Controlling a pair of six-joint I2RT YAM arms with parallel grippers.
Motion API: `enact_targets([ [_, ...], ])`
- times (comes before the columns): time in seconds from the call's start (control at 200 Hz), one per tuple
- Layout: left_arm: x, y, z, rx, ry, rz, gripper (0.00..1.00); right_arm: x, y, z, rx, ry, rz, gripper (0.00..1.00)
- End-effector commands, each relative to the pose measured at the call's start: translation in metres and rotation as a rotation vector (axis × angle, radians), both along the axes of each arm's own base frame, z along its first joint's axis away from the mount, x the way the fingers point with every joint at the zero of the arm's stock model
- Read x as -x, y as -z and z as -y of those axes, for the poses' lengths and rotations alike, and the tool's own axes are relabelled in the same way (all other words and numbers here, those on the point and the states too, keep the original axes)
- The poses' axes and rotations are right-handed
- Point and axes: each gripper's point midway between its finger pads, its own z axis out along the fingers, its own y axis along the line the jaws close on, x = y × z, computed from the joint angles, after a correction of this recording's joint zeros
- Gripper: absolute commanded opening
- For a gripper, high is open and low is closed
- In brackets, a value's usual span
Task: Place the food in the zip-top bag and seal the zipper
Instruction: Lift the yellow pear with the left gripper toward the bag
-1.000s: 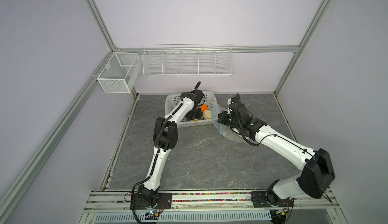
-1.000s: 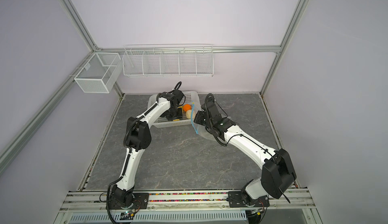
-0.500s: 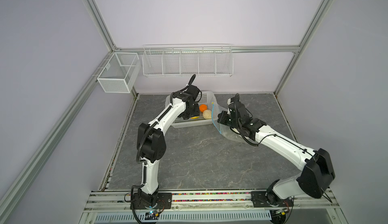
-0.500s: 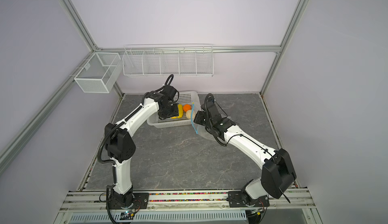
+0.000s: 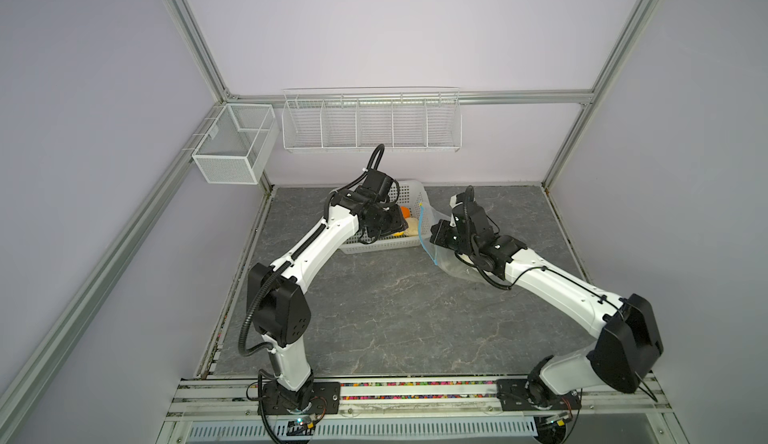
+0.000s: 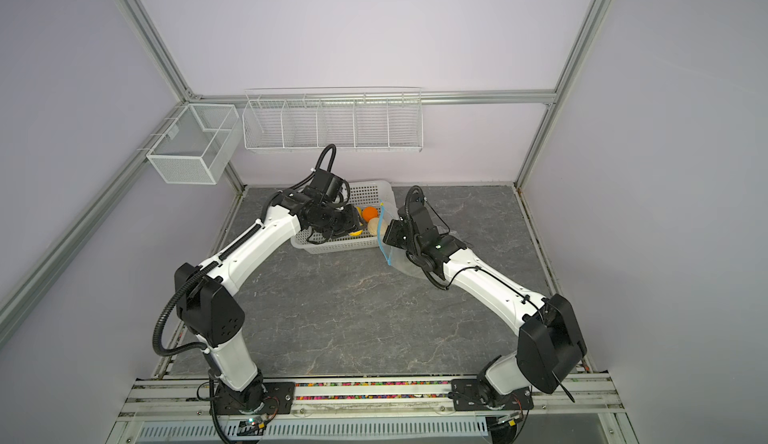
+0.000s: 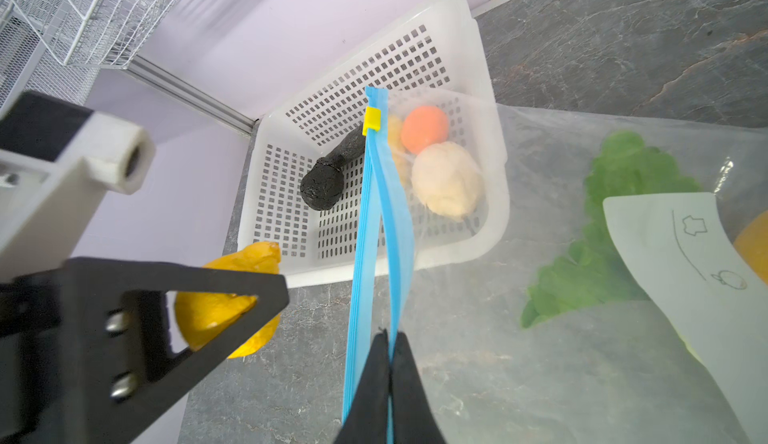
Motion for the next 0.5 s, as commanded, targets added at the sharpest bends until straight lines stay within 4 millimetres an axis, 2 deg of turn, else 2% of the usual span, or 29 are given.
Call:
enact_targets([
  [0.0, 0.003, -0.029, 0.014, 0.133, 0.017, 0.042, 0.41, 0.000, -0.008, 0.001, -0.033, 0.004, 0.020, 0.06],
  [0.155, 0.005, -0.044, 0.026, 0.237, 0.032, 0.061, 0.41, -0.001, -0.010, -0.001, -0.057, -0.002, 0.026, 0.06],
  [0.495, 0.007, -0.048, 0.042, 0.368, 0.048, 0.037, 0.41, 0.000, -0.016, -0.004, -0.083, -0.020, 0.037, 0.06],
])
